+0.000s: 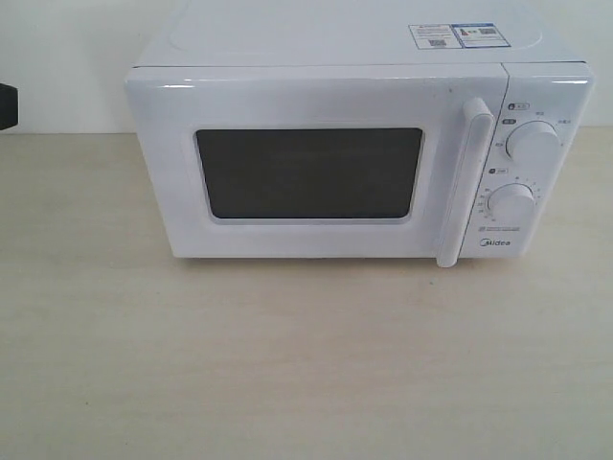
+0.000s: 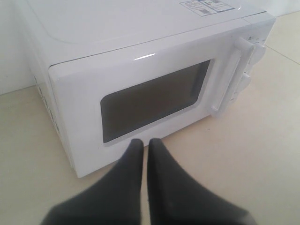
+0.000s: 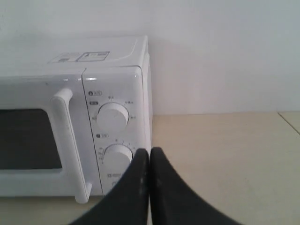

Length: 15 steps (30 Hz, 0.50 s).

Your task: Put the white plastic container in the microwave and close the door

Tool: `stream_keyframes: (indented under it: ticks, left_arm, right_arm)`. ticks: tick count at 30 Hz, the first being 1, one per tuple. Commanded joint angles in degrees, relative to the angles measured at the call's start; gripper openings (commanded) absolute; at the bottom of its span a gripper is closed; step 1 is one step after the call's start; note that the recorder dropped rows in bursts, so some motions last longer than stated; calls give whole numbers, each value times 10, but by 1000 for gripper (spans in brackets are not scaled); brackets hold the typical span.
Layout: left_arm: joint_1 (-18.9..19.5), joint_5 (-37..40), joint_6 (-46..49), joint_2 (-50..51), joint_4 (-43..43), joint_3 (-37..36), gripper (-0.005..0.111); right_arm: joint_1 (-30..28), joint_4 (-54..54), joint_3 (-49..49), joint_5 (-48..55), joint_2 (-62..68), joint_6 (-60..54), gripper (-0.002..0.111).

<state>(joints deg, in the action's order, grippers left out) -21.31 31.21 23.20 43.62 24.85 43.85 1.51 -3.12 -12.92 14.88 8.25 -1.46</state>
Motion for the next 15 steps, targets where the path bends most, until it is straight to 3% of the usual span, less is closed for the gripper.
stream_keyframes:
  ticks: [1,15]
  left_arm:
    - [1,0,-4,-3,-2,-2,4]
    - [1,-2,-4,-3,-2,-2,4]
  right_arm:
    - [-3,9,2,90,-66,-11,0]
    - [-4,20,5,118,-82,-23,0]
